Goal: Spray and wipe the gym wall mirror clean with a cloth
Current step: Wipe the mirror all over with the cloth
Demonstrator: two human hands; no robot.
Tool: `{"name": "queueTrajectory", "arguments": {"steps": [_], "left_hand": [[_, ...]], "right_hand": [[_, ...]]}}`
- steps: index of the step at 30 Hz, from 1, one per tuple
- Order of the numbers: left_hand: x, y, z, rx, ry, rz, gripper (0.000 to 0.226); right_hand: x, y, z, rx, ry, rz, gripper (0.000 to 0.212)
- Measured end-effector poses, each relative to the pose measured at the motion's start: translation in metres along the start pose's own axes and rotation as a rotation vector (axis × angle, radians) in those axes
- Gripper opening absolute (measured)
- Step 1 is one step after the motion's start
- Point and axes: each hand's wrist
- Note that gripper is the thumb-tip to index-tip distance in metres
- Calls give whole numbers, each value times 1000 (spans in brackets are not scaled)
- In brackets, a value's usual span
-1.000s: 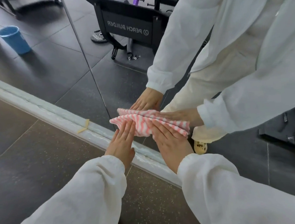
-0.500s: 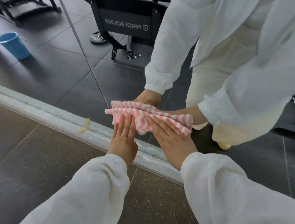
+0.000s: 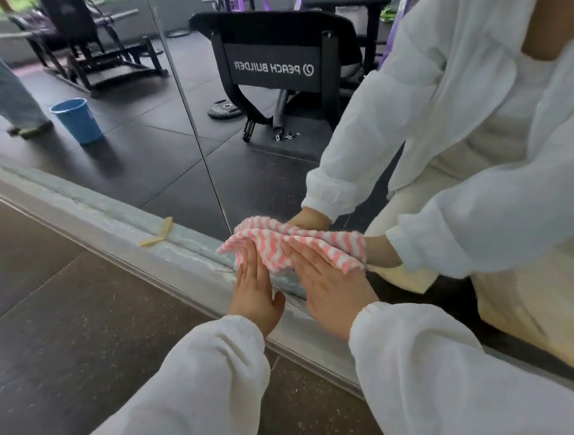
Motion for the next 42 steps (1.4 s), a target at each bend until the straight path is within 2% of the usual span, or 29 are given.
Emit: {"name": "queueTrajectory", "arguments": {"steps": [4,8,11,14,16,19,21,23,26,28,30,33,36,39,42], "left_hand": [[23,-23,-2,-4,71,-31,87],[38,-39,0,16,123,-97,86],[41,-46,0,62,162,-121,84],[43,-46,-2,83,164,-75,82],[43,-42,-3,105,170,-71,73],[35,-35,-8,148,149,7,46],[33,-37,-14,188,109,-61,52],[29,-48,-21,227,66,-238,72],[6,-63,-20,93,-21,-460,84],[-21,-59,-12,-60,-127,-476,79],[-48,-41,-1,-221,-312,-363,75],[-92,3,25,-451,-493,-168,84],[-140,58,53,-643,-656,-7,75],[-165,100,75,-724,-844,86,71],[-157,110,86,-705,-955,153,69]], "right_hand": [[20,-28,-3,47,57,26,63],[34,-32,-1,47,-43,143,76],[43,-49,-6,25,-25,145,65],[58,-55,-15,108,-63,264,58],[68,-58,-20,143,-134,408,56],[73,-60,-26,109,-206,468,52],[73,-54,-35,29,-261,380,50],[69,-56,-44,2,-310,353,57],[49,-56,-53,-148,-328,200,67],[24,-42,-55,-338,-340,61,64],[-1,-19,-51,-439,-364,-16,66],[-43,29,-39,-622,-410,-74,50],[-92,99,-29,-631,-572,-255,44],[-126,135,-28,-706,-531,-340,46],[-127,134,-30,-755,-454,-373,48]]}}
Point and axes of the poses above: each hand's wrist, its own z-axis towards the middle knuckle, its own y-axis out of the back of the hand, x = y × z, and after that the axes turned 14 degrees about -z, right-handed
